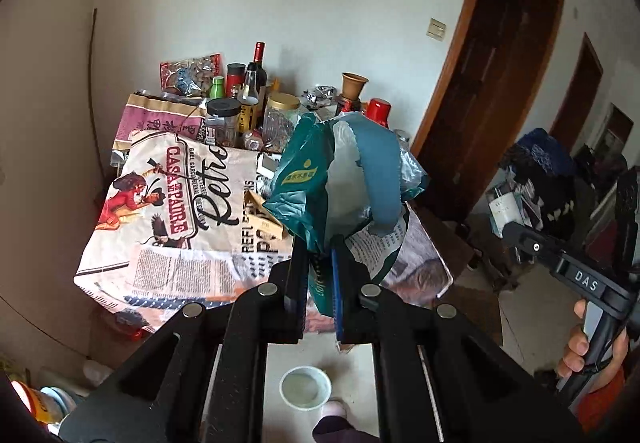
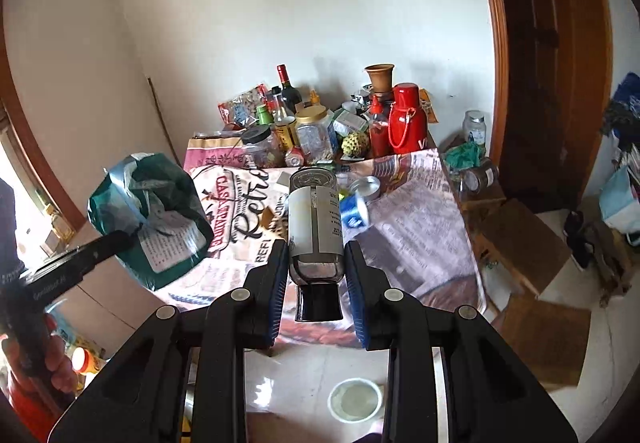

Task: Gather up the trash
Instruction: 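Carry the teal bag with the left tool over the white bucket and release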

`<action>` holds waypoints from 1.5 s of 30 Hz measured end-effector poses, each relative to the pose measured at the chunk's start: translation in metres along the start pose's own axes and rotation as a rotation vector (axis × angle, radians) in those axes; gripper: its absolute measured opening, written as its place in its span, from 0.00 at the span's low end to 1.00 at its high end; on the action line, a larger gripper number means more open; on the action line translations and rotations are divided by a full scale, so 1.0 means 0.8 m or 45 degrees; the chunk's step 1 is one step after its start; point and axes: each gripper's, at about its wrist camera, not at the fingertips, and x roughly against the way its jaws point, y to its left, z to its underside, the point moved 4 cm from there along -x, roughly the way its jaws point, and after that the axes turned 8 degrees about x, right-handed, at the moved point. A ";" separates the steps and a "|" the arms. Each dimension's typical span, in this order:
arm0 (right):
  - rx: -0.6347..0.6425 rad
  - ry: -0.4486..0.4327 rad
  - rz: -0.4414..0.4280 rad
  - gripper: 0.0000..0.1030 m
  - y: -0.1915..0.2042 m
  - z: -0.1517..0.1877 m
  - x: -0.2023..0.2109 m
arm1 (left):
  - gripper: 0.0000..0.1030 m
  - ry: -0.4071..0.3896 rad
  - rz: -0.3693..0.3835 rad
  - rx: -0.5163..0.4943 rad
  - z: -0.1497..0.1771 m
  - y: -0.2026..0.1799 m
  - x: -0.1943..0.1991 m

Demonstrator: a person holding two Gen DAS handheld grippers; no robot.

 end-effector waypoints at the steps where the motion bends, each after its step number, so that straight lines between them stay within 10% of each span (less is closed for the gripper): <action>1: -0.005 0.005 0.003 0.25 0.006 0.005 0.003 | 0.09 0.013 0.010 -0.011 0.009 0.005 0.008; 20: -0.099 0.353 -0.023 0.25 0.067 0.158 -0.038 | 0.09 0.429 0.019 -0.025 0.171 0.060 -0.030; 45: -0.013 0.817 -0.155 0.25 -0.048 0.420 -0.312 | 0.09 0.990 -0.228 0.076 0.466 0.128 -0.399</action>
